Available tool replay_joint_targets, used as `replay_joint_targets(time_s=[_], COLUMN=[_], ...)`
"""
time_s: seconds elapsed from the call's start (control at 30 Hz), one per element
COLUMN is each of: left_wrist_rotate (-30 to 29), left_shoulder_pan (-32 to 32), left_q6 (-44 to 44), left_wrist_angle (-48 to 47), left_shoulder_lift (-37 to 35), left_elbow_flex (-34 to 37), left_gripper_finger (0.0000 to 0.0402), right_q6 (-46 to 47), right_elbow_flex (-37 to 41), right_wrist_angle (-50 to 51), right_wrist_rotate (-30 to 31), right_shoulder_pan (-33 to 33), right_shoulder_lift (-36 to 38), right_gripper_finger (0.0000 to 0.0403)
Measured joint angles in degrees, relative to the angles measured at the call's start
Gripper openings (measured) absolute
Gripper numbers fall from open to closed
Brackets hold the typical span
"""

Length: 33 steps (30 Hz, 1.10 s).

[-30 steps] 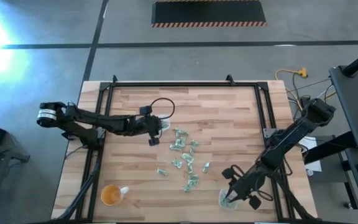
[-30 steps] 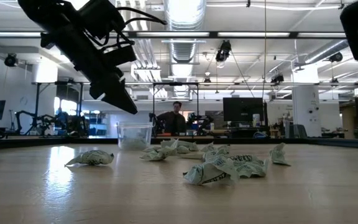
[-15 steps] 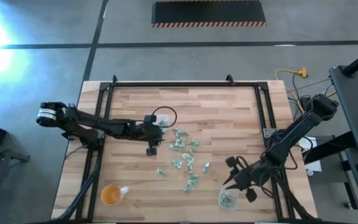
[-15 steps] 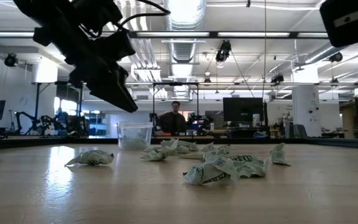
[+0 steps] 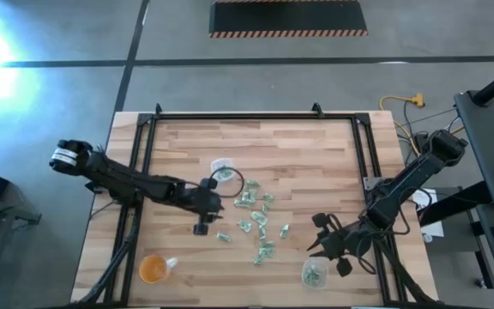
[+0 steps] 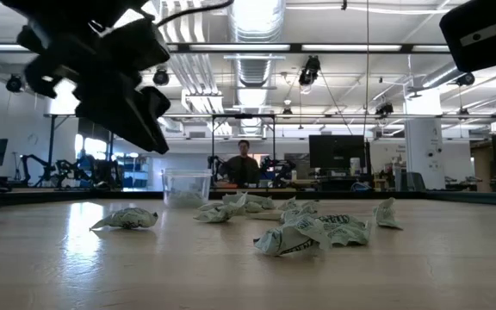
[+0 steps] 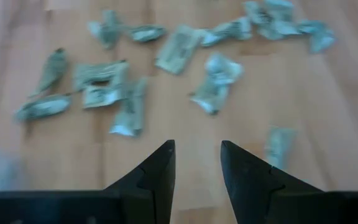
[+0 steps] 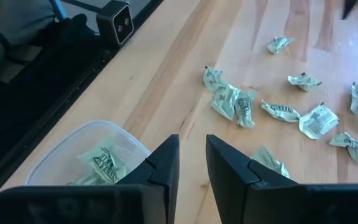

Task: Pick and place Stevia / Truvia into bins
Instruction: Put the stevia packet into the top transparent container

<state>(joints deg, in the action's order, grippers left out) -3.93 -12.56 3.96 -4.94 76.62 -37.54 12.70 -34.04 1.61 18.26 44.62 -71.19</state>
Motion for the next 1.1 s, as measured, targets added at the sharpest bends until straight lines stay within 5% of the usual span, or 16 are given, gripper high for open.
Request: replay_joint_targets(time_s=[0.37,0.7,1.1], left_wrist_rotate=[0.6,0.4,0.2], left_shoulder_pan=[-9.6,-9.9,-9.9], left_q6=[-4.7,-4.4,-2.7], left_wrist_angle=[9.8,12.0,11.8], left_shoulder_lift=[4.2,13.3,14.6], left_elbow_flex=[0.0,-1.0,-0.3], left_gripper_finger=[0.0112,0.0112,0.0111], right_q6=[-1.1,-0.9,-0.7], right_elbow_flex=[0.0,0.0,0.0], right_wrist_angle=[-0.1,-0.2,-0.1], right_wrist_rotate=[2.8,2.9,2.9], right_shoulder_pan=[0.0,0.0,0.0], right_shoulder_lift=[0.5,0.5,0.5], right_gripper_finger=[0.0065,0.0059,0.0060])
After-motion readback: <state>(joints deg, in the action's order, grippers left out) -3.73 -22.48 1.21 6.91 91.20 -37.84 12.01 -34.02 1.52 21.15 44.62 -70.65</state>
